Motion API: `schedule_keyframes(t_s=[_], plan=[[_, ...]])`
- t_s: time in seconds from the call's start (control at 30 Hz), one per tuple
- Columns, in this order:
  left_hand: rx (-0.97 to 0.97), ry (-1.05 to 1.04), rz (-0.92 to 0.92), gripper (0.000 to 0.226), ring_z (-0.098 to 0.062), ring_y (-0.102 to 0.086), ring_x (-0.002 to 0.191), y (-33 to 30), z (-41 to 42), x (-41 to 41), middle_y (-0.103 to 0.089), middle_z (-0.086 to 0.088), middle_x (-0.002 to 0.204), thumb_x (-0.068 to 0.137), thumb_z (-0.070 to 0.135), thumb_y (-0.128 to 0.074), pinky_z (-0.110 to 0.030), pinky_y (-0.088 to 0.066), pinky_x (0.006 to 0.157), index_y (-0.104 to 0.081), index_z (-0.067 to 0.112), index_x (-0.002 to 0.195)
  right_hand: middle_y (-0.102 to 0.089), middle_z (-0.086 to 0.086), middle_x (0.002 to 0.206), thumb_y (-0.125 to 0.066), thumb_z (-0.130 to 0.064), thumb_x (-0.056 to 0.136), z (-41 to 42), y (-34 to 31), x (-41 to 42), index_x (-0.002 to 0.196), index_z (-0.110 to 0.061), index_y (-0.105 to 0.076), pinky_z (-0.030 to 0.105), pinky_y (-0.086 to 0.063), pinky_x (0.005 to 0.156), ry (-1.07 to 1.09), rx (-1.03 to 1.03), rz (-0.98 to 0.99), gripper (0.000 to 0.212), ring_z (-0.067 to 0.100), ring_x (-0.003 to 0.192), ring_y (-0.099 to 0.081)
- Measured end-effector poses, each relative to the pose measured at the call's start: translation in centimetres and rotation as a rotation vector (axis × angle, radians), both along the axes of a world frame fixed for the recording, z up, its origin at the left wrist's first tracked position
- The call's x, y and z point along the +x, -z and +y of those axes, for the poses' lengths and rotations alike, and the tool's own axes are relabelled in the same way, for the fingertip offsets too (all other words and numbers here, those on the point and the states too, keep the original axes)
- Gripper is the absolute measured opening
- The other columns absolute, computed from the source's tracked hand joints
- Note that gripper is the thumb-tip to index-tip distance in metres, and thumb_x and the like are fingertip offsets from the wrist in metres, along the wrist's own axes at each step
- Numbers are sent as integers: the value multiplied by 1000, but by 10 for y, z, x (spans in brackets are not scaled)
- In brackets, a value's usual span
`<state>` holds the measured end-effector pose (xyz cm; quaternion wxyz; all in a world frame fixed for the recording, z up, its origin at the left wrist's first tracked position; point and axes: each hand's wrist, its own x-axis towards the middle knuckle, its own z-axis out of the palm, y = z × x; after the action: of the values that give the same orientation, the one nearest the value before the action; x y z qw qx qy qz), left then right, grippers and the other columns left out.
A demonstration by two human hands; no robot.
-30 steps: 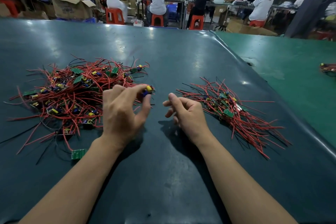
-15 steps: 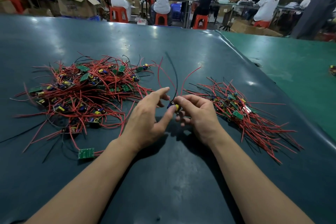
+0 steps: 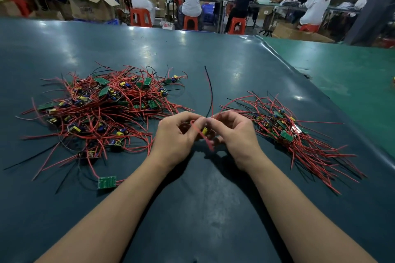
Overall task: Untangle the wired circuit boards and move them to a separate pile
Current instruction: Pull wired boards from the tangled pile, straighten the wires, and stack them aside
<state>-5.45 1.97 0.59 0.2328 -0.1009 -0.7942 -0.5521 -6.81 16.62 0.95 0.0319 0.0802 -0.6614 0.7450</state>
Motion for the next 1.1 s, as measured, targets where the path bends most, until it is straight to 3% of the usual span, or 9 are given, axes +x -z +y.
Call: schedule_keyframes(t_s=[0.2,0.43,0.6,0.7,0.77,0.83,0.9,1.0,1.1], plan=[[510,80,-236,11,-18,-68,57,-8,1,-2,-70,-8,79,100,6,-49,-25,-56,54,-54,-4,100,-69,5,66,-66,2,88,2,-3,-8,79,-9,-60,23,-55,52,62,-206,-108,15,16,51,-61],[242,196,-156,16,-10,-66,68,-4,2,-2,-71,-9,83,86,3,-70,-22,-54,64,-69,-2,101,-68,4,70,-64,4,89,1,-3,-8,88,-8,-64,23,-55,51,-46,-120,-76,12,14,52,-62],[450,169,-200,9,-15,-62,59,-5,-6,-4,-69,-6,68,85,-5,-67,-23,-54,58,-72,3,86,-65,6,66,-66,1,86,-2,-7,-10,84,-6,-64,22,-53,51,-67,-250,-190,8,16,52,-63],[581,244,-251,9,-15,-60,60,-6,-9,-6,-69,-5,71,79,3,-73,-22,-52,60,-74,9,85,-64,9,68,-65,-2,87,-4,-7,-11,84,-8,-61,24,-53,50,-75,-303,-206,8,19,53,-63],[707,318,-279,24,-14,-58,59,-6,-9,-6,-69,-5,73,69,13,-76,-23,-51,61,-72,8,93,-65,10,69,-65,-3,88,-4,-8,-10,82,-10,-59,25,-53,49,-82,-329,-189,11,21,52,-64],[703,322,-306,31,-14,-59,61,-5,-7,-6,-69,-4,74,65,19,-77,-24,-52,63,-70,8,93,-65,9,66,-65,-2,88,-4,-8,-10,80,-11,-58,24,-53,49,-70,-328,-169,14,20,51,-63],[604,294,-322,24,-14,-59,62,-4,-5,-6,-70,-4,75,69,22,-75,-24,-53,64,-72,9,89,-65,8,64,-65,-1,88,-5,-7,-10,79,-11,-57,24,-53,48,-52,-311,-165,16,20,50,-63],[589,263,-360,6,-13,-59,60,-6,-6,-8,-69,-4,73,82,13,-70,-23,-54,64,-72,8,85,-66,8,68,-64,3,88,-5,-6,-11,78,-12,-57,23,-52,49,-46,-335,-144,19,20,51,-63],[682,168,-396,10,-11,-57,54,-10,-4,-10,-67,-2,67,91,6,-62,-22,-53,60,-68,7,83,-68,7,75,-62,12,84,-2,-8,-12,76,-12,-61,23,-53,53,-56,-379,-89,26,18,56,-64]])
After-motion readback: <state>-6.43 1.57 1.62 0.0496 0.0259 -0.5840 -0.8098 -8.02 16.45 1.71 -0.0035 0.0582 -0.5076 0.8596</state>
